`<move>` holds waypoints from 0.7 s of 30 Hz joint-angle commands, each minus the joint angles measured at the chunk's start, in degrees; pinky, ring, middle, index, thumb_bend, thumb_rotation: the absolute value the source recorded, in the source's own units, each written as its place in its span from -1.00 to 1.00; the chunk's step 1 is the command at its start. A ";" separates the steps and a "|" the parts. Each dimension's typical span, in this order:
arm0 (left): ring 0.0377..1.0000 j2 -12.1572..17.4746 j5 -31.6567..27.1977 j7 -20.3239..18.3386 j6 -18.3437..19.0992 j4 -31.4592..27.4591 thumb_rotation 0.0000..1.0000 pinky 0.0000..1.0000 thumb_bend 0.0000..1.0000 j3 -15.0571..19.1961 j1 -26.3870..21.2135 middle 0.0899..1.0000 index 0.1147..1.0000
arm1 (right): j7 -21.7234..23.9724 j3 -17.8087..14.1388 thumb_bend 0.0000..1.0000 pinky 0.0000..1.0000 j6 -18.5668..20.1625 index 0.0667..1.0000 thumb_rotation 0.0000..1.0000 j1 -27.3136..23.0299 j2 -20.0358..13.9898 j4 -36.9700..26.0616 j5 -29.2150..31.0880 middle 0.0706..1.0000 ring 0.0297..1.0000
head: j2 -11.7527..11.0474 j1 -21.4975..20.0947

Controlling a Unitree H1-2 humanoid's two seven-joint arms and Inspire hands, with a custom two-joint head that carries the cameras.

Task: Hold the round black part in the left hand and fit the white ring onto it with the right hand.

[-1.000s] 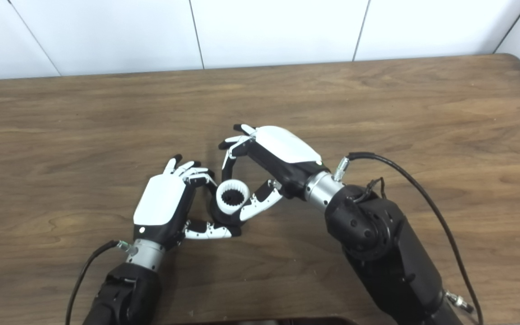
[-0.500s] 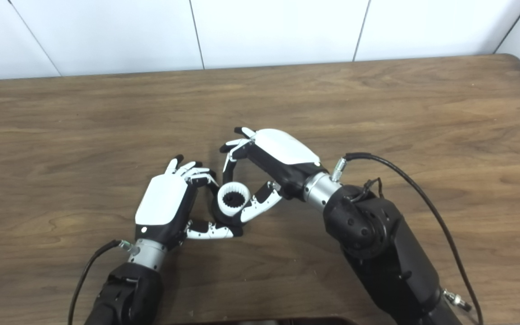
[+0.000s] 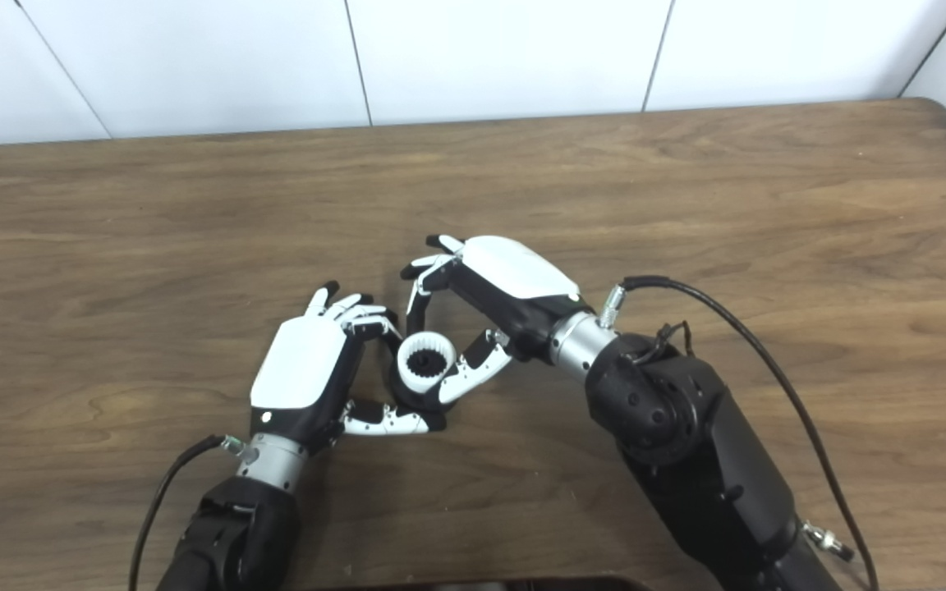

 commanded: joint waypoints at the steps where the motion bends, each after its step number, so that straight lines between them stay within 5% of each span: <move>1: 0.74 -0.53 0.60 -0.19 -0.43 -0.49 -0.90 1.00 0.04 -0.68 -0.88 0.48 -0.16 | -1.28 -0.15 0.04 1.00 -2.40 -0.11 -0.72 -2.19 0.20 -0.76 -0.31 0.69 0.98 | 0.02 0.02; 21: 0.75 -0.91 0.35 -0.17 -0.47 -0.46 -0.90 1.00 0.04 -0.74 -0.95 0.48 -0.16 | -1.02 -0.46 0.04 1.00 -2.90 -0.11 -0.72 -2.68 -0.43 0.30 -0.15 0.69 0.98 | 0.08 -0.07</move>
